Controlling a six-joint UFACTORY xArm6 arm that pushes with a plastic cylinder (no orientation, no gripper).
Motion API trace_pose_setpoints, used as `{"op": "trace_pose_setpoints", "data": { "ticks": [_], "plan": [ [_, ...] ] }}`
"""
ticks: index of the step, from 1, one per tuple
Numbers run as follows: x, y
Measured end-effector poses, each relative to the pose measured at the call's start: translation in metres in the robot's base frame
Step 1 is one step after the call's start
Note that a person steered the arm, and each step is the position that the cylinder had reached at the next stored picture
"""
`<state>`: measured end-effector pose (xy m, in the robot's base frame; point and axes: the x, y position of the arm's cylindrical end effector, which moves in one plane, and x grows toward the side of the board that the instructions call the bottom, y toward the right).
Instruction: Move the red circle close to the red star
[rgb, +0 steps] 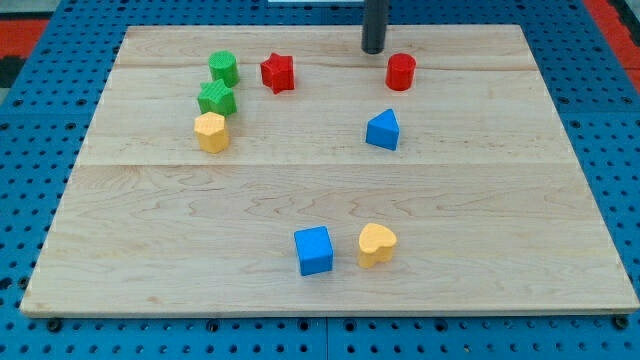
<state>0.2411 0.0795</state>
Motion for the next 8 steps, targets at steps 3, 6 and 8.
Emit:
{"op": "trace_pose_setpoints", "data": {
  "ticks": [3,6,8],
  "plan": [
    [0.026,0.068],
    [0.068,0.083],
    [0.068,-0.028]
  ]
}}
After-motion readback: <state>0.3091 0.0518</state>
